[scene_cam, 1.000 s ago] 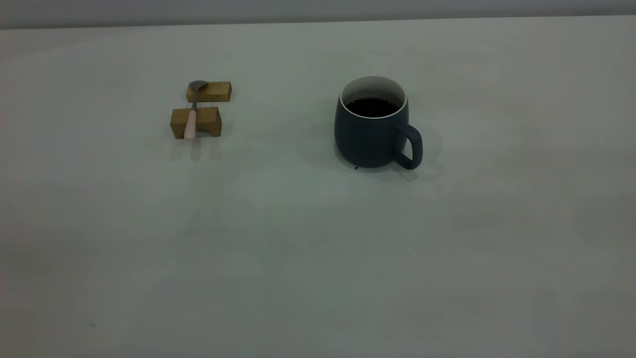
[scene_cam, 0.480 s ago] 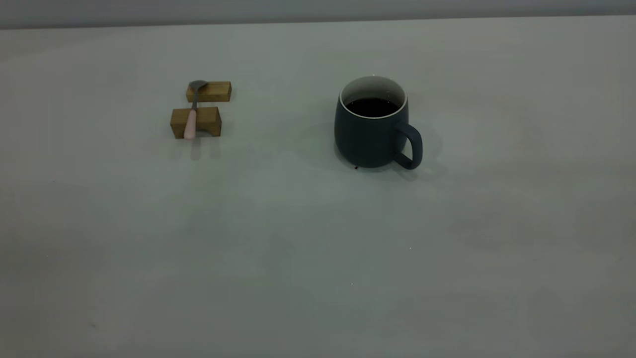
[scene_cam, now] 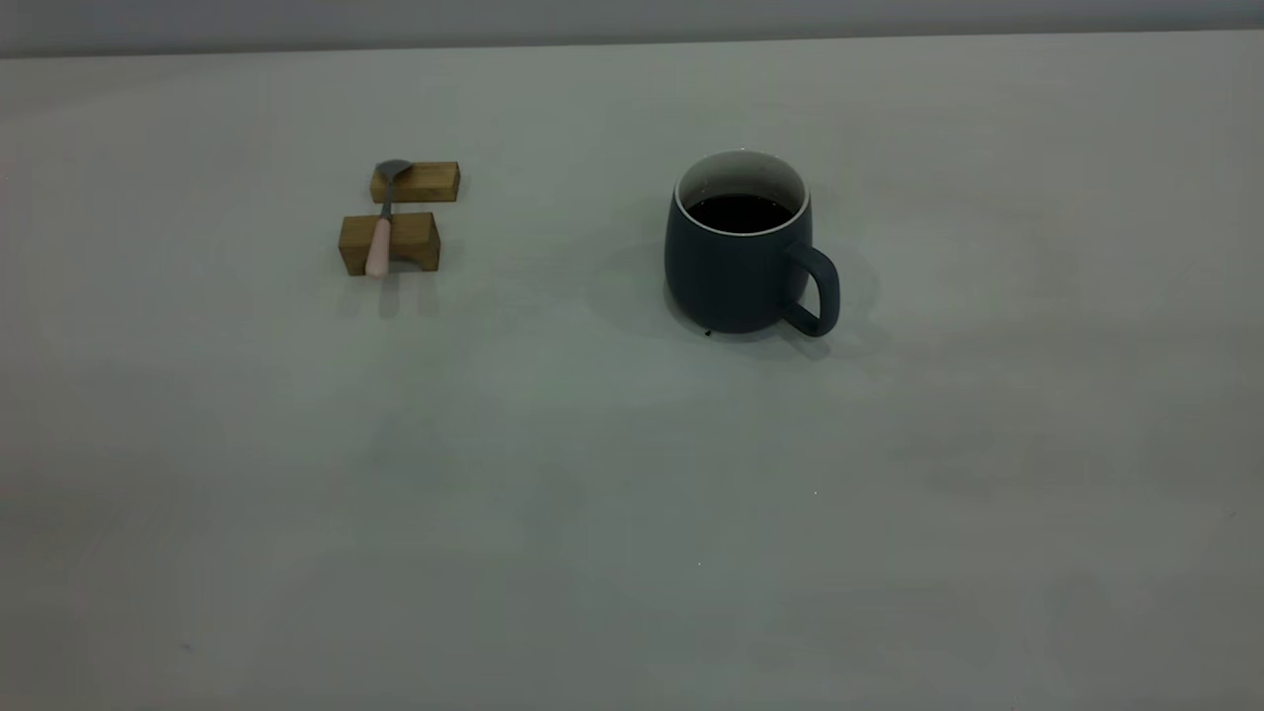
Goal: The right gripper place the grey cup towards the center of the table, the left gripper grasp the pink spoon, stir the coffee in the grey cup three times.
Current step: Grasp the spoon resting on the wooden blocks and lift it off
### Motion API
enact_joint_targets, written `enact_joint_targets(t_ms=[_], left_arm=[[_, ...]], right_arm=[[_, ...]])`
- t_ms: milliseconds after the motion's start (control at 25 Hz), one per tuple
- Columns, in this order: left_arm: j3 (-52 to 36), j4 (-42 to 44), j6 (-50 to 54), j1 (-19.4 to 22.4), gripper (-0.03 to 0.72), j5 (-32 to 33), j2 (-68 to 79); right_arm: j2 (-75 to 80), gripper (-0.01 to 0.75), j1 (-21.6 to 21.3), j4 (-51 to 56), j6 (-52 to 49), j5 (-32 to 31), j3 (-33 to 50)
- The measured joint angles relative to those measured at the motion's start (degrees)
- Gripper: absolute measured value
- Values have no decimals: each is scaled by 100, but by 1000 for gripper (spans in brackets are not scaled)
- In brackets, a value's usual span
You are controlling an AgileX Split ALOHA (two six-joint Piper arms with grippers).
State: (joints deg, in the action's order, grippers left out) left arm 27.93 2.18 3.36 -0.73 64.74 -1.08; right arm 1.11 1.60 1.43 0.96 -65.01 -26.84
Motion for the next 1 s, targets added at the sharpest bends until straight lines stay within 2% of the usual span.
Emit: enact_joint_targets(t_ms=[280, 560, 800, 1000], left_arm=[[0, 0, 0, 0, 432, 0, 0], [0, -13, 0, 0, 432, 0, 0], [0, 38, 155, 0, 455, 0, 40], [322, 319, 440, 0, 605, -146, 1135]], right_arm=[[0, 378, 0, 0, 0, 0, 0], [0, 231, 0, 0, 0, 0, 0], [0, 200, 0, 0, 0, 0, 0], [0, 200, -11, 0, 0, 0, 0]])
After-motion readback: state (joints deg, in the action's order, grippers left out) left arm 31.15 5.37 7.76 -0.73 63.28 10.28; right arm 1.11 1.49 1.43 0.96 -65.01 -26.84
